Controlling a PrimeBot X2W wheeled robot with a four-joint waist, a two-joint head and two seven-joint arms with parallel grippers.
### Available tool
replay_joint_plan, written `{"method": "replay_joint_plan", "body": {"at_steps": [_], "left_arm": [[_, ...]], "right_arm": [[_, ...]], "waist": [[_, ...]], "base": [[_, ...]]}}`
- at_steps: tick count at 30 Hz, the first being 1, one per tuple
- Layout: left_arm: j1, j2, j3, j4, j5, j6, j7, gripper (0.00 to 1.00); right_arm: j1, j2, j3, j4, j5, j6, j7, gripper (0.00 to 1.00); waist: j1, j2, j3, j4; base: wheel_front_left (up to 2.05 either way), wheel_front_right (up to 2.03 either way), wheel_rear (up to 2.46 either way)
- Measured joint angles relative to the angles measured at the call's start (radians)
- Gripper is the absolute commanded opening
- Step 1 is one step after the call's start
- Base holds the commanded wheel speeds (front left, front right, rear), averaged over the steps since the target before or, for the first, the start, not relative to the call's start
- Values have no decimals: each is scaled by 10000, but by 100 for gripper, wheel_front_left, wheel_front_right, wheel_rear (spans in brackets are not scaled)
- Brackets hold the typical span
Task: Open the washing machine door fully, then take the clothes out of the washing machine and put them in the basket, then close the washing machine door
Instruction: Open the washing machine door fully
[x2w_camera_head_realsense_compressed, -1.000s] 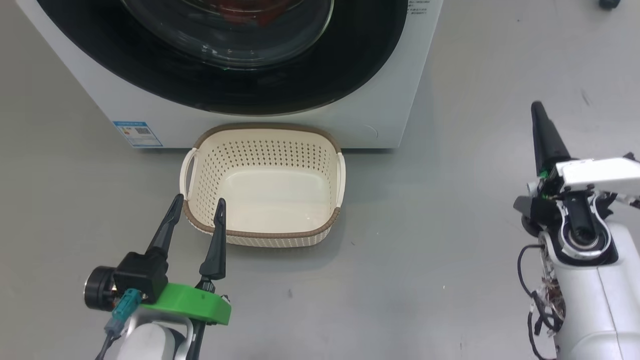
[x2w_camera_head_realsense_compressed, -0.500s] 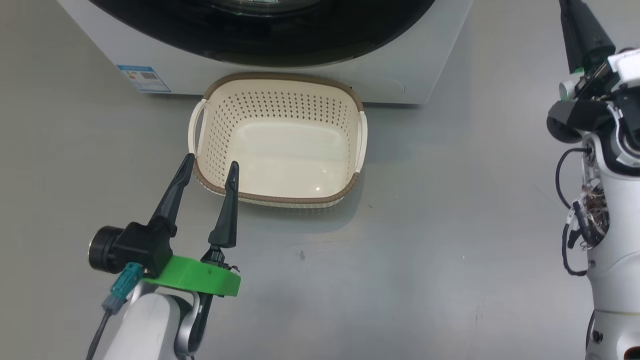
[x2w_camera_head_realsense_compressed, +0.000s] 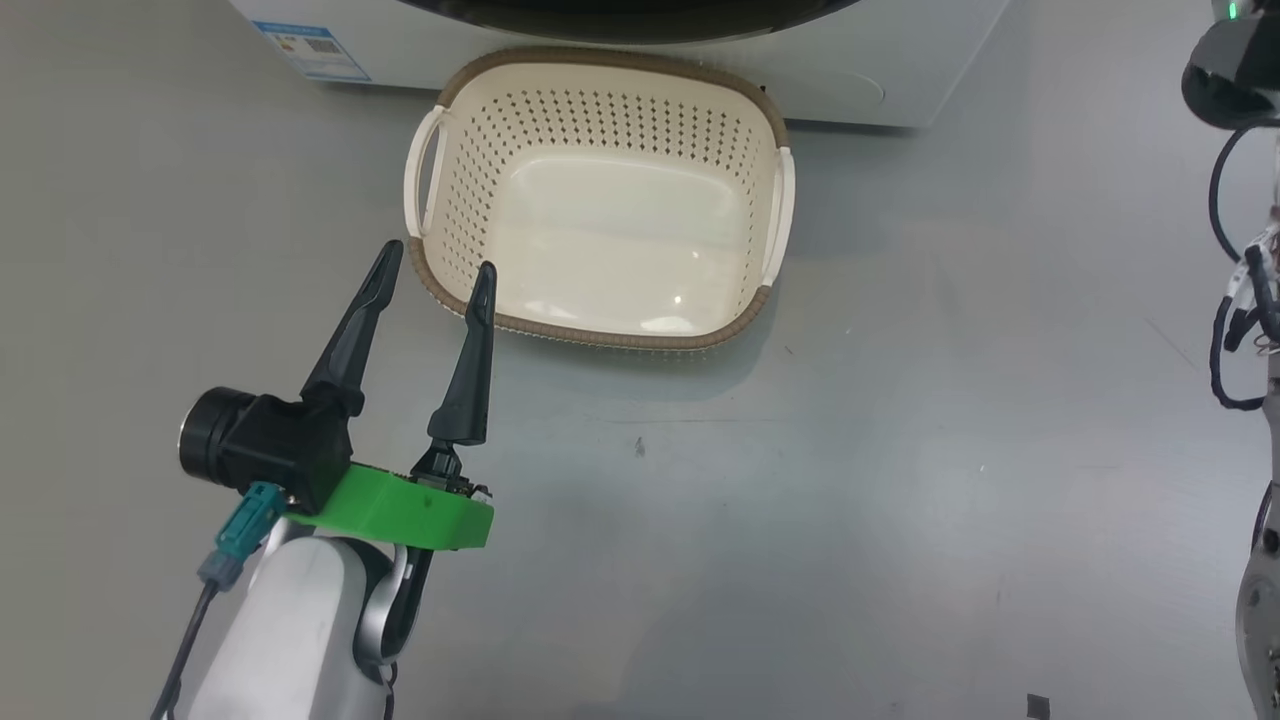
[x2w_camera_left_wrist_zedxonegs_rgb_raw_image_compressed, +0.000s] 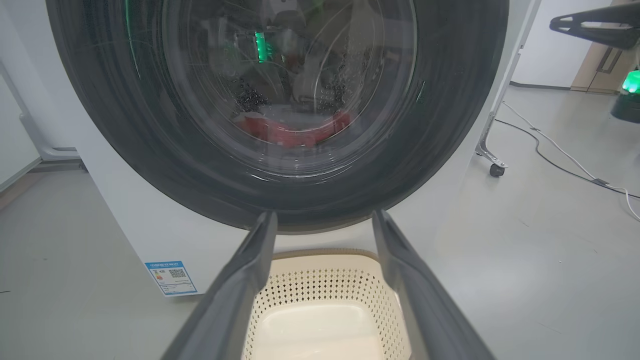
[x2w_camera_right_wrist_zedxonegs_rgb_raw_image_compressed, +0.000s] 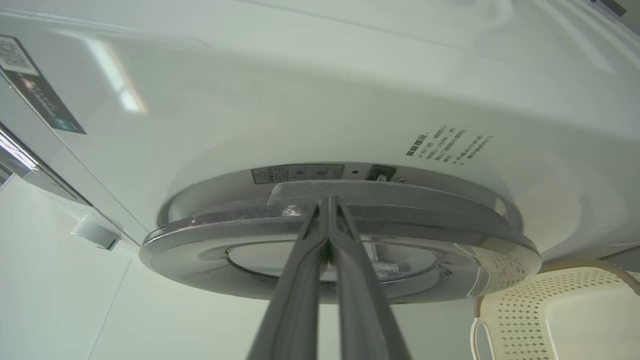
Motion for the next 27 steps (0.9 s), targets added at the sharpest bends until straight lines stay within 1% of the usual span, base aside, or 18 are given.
{"method": "replay_joint_plan", "body": {"at_steps": [4, 5, 11, 18, 27], "left_arm": [[-197, -19, -128, -10, 0, -12, 0, 100], [-291, -33, -163, -27, -2, -90, 0, 100], [-486, -58, -247, -29, -2, -111, 0, 100], [-511, -73, -245, 42, -15, -127, 0, 100], [-607, -96, -213, 69, -27, -127, 0, 100]], "right_arm": [[-531, -222, 44, 290, -84, -263, 215, 0], [-802, -349, 42, 412, -159, -410, 257, 0], [-1628, -596, 159, 813, -284, -604, 529, 0], [-2228, -696, 437, 1233, -424, -617, 830, 0], [-2925, -698, 587, 1756, -420, -621, 1181, 0]], "waist": [[0, 0, 281, 205], [0, 0, 400, 314], [0, 0, 711, 632], [-1, 0, 911, 931], [-1, 0, 972, 1047]], "base": [[0, 0, 0], [0, 0, 0], [0, 0, 0], [0, 0, 0], [0, 0, 0]]}}
